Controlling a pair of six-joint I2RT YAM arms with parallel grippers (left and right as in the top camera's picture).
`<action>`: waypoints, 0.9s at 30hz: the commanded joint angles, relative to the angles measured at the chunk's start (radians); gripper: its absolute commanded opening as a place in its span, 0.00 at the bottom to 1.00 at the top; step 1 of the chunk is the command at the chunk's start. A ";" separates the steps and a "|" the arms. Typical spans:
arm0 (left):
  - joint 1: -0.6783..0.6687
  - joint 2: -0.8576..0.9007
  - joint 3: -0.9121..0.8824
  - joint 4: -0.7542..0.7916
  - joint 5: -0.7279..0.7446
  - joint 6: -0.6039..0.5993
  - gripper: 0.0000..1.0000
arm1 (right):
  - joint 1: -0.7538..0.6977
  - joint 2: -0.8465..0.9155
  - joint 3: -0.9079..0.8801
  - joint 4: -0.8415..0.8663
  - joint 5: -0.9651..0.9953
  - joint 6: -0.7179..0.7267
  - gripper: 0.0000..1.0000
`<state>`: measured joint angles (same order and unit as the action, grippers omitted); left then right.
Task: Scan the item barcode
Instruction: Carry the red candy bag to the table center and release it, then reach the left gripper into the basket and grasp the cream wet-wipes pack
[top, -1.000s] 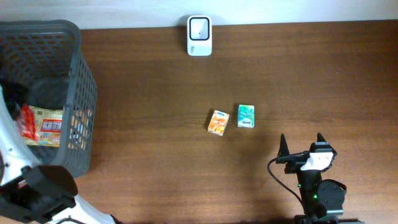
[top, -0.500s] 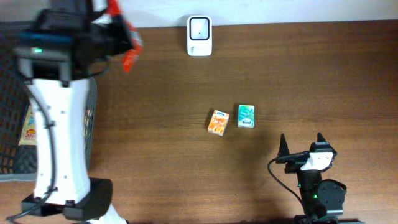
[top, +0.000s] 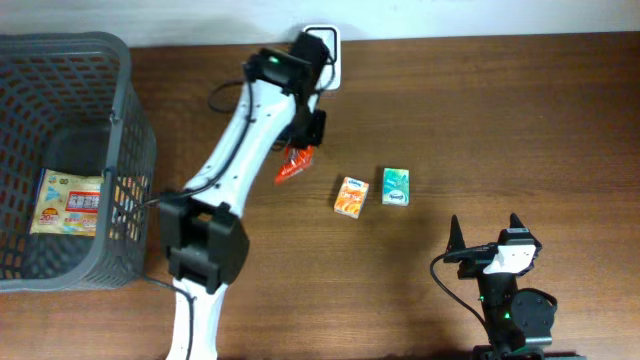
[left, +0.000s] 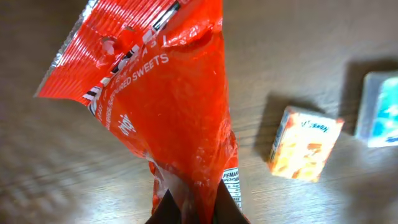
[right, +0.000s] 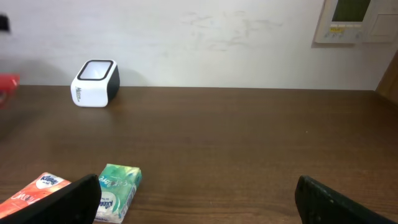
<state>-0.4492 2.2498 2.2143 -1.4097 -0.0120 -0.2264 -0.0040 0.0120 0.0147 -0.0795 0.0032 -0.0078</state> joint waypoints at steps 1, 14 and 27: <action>-0.051 0.071 -0.004 0.003 -0.011 0.025 0.00 | -0.003 -0.005 -0.009 -0.002 0.005 0.000 0.99; -0.059 0.112 0.232 -0.111 -0.019 0.202 0.99 | -0.003 -0.005 -0.009 -0.002 0.005 0.000 0.99; 0.460 -0.053 0.921 -0.278 0.006 0.144 0.99 | -0.003 -0.005 -0.009 -0.002 0.005 0.000 0.99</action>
<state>-0.0769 2.2692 3.1222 -1.6840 -0.0193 -0.0723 -0.0040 0.0120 0.0147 -0.0792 0.0032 -0.0078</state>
